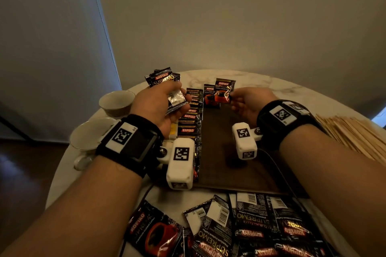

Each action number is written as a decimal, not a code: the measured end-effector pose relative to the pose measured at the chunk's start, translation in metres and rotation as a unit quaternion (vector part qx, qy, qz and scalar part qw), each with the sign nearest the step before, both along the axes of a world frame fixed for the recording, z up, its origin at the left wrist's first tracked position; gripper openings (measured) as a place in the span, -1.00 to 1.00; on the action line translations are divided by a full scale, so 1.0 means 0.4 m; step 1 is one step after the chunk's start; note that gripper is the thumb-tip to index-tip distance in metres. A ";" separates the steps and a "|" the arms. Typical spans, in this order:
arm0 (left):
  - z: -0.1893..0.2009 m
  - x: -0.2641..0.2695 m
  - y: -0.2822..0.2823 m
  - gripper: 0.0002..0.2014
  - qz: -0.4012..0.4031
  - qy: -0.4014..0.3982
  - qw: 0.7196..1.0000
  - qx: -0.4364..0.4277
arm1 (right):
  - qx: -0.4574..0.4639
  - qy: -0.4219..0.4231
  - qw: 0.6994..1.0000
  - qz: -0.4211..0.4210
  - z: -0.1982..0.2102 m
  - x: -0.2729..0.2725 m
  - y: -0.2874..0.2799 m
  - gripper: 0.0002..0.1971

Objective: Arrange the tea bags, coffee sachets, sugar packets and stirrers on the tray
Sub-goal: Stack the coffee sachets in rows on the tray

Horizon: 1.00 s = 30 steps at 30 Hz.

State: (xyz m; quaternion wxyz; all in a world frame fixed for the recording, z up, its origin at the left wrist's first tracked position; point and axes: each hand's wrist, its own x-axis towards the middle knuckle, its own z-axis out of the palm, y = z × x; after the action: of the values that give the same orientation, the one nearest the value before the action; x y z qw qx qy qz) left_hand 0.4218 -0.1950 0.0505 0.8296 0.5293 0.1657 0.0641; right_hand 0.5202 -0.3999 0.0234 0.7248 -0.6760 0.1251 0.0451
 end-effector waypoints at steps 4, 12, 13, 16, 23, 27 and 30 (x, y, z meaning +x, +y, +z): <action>0.002 0.002 -0.001 -0.90 0.003 -0.005 1.000 0.003 | -0.103 0.032 0.994 0.019 -0.009 0.033 0.004 -0.94; 0.001 0.007 0.008 -0.86 0.005 -0.004 1.000 0.005 | -0.209 0.033 0.976 0.048 0.004 0.052 0.023 -0.91; 0.001 0.006 0.008 -0.86 0.005 -0.004 1.000 0.005 | -0.214 0.034 0.975 0.052 0.004 0.055 0.026 -0.90; 0.003 0.005 0.006 -0.88 0.004 -0.003 1.000 0.005 | -0.216 0.038 0.974 0.062 0.004 0.063 0.033 -0.92; 0.004 0.003 0.008 -0.85 -0.004 0.006 1.000 0.001 | -0.212 0.045 0.973 0.075 0.005 0.068 0.031 -0.92; -0.003 0.003 -0.001 -0.88 -0.015 -0.008 1.000 0.007 | -0.171 0.053 0.981 0.077 0.004 0.066 0.023 -0.96; -0.006 0.000 -0.005 -0.84 -0.021 -0.004 1.000 0.008 | -0.139 0.062 0.985 0.077 0.004 0.064 0.017 -0.93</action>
State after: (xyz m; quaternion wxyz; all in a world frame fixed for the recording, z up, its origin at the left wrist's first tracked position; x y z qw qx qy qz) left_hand 0.4219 -0.1969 0.0483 0.8274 0.5387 0.1508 0.0500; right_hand 0.5457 -0.3930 0.0250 0.6091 -0.7735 0.1228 0.1247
